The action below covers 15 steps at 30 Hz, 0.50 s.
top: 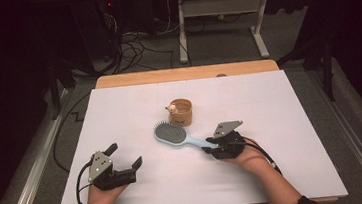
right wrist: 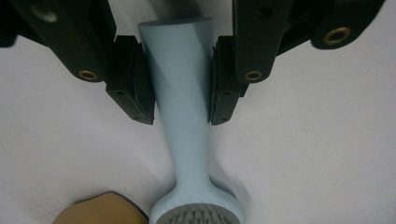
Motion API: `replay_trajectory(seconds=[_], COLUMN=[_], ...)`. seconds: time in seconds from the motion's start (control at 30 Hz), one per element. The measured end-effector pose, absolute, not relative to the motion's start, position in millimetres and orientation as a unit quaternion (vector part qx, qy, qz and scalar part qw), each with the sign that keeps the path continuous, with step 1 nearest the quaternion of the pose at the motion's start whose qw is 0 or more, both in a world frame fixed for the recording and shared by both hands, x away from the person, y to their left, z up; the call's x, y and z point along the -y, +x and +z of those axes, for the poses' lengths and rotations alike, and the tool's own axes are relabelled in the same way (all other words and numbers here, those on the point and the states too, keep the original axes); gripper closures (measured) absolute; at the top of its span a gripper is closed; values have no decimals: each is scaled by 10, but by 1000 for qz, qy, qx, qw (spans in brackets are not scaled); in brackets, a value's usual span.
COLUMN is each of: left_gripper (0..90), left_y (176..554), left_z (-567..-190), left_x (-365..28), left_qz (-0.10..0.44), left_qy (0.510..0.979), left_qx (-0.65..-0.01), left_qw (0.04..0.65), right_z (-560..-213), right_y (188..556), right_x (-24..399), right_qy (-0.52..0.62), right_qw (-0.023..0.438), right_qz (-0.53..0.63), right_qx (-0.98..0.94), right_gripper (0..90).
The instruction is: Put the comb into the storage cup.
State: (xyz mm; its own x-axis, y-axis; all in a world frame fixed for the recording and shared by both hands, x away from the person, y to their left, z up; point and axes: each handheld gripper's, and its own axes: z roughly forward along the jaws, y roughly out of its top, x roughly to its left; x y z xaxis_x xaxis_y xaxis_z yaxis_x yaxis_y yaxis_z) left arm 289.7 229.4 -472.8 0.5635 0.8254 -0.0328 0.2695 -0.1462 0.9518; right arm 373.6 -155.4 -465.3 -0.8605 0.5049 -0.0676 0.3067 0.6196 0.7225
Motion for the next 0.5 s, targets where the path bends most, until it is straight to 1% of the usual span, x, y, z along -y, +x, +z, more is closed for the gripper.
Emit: replay_trajectory(seconds=[0.5], left_gripper=[21], left_y=[2891], left_z=[-4732], left_x=[-2303], left_qz=[263], left_qy=[711], left_qx=[-387], left_qw=[524], right_z=[-4654], right_y=[3548], right_x=[1715], right_qy=[228], right_qw=[144], right_qz=[376], right_qx=[-886], right_gripper=[628])
